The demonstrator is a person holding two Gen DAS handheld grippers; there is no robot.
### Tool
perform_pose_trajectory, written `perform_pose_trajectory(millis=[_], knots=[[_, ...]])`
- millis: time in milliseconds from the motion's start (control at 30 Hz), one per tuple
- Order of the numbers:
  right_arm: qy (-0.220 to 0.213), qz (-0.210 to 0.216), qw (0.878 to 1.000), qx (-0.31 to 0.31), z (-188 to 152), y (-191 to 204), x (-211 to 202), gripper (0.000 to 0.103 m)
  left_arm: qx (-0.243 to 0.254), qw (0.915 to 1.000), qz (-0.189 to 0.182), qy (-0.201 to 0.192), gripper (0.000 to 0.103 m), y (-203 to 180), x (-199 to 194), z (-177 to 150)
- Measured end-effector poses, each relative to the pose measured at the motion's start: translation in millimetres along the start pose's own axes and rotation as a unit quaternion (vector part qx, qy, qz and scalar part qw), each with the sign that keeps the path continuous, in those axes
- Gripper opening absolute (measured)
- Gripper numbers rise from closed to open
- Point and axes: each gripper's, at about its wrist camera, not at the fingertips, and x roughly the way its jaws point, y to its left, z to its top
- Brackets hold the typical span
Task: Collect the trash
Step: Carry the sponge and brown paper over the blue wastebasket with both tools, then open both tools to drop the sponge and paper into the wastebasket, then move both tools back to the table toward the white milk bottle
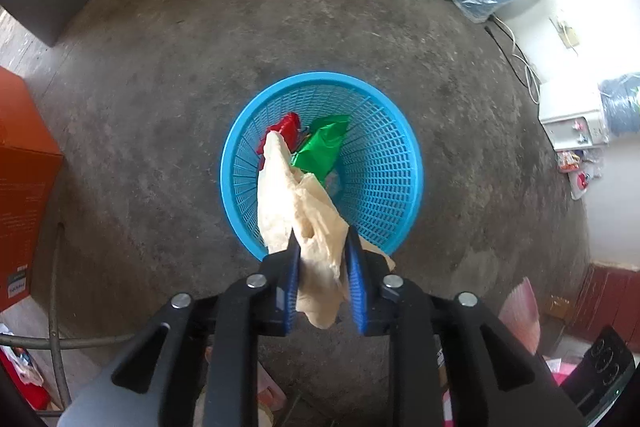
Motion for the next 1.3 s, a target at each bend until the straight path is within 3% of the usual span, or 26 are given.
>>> perform_pose_trajectory(millis=[33,100,467,700,767,900,1300], knots=[[0.0,-0.001,1.0,0.0,0,0,0,0.077,-0.009,1.0,0.003,-0.003,0.033,4,3,2],[0.0,-0.001,1.0,0.0,0,1,0,0.077,-0.024,0.9996,0.01,-0.01,0.038,10,5,3],[0.01,0.0,1.0,-0.007,4,0,15,0.077,-0.023,0.9988,0.009,-0.043,0.039,17,-31,-8],[0.026,-0.002,0.999,-0.026,33,16,63,0.081,-0.003,0.9981,-0.001,-0.061,0.041,13,-80,-32],[0.029,-0.038,0.999,-0.016,40,12,81,0.082,0.006,0.9977,-0.002,-0.068,0.043,14,-95,-43],[0.033,-0.056,0.998,0.003,42,4,95,0.082,0.023,0.9965,-0.006,-0.08,0.047,17,-125,-67],[0.015,-0.031,0.999,0.001,10,8,39,0.082,0.028,0.9893,-0.029,-0.14,0.052,53,-213,-162]])
